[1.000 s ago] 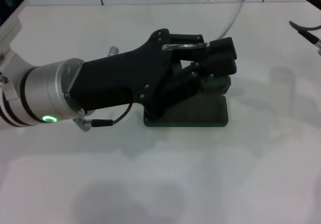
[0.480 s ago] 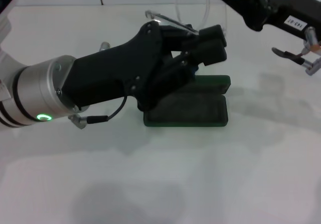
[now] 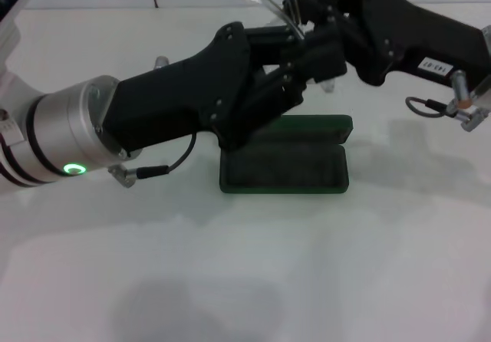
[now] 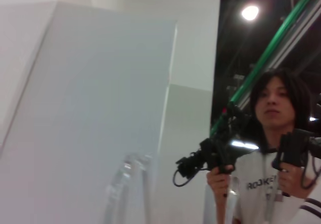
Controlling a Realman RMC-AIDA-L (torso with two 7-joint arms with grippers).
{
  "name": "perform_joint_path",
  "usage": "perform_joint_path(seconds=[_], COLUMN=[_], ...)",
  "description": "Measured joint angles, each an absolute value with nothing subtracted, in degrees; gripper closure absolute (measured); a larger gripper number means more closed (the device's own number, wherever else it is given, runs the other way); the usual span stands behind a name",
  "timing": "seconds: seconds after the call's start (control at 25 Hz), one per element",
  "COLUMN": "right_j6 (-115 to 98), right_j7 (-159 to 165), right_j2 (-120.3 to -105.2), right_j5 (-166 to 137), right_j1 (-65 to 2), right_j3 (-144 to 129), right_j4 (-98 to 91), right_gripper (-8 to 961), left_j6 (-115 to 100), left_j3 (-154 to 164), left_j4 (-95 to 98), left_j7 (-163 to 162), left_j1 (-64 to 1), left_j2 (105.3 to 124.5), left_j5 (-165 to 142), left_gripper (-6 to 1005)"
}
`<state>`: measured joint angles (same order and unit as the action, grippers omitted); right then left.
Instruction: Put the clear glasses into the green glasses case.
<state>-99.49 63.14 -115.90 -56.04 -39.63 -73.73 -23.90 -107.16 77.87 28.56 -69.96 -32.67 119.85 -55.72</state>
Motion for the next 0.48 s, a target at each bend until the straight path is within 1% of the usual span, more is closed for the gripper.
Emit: perform_joint_path(seconds=[0.48], right_j6=[-98.58], right_j7=[60.88], right_j2=[-115.84], right_j5=[-57.82], right_j1=[-39.56], right_j3=[-73.99], right_j4=[-24.35], right_gripper=[881], left_j6=[-102.93], left_j3=[77.78], left_j4=[26.43], left_j7=[-70.00], left_j1=[-33.08], left_j2=[119.70], left_j5=[-53.13], left_gripper=[853])
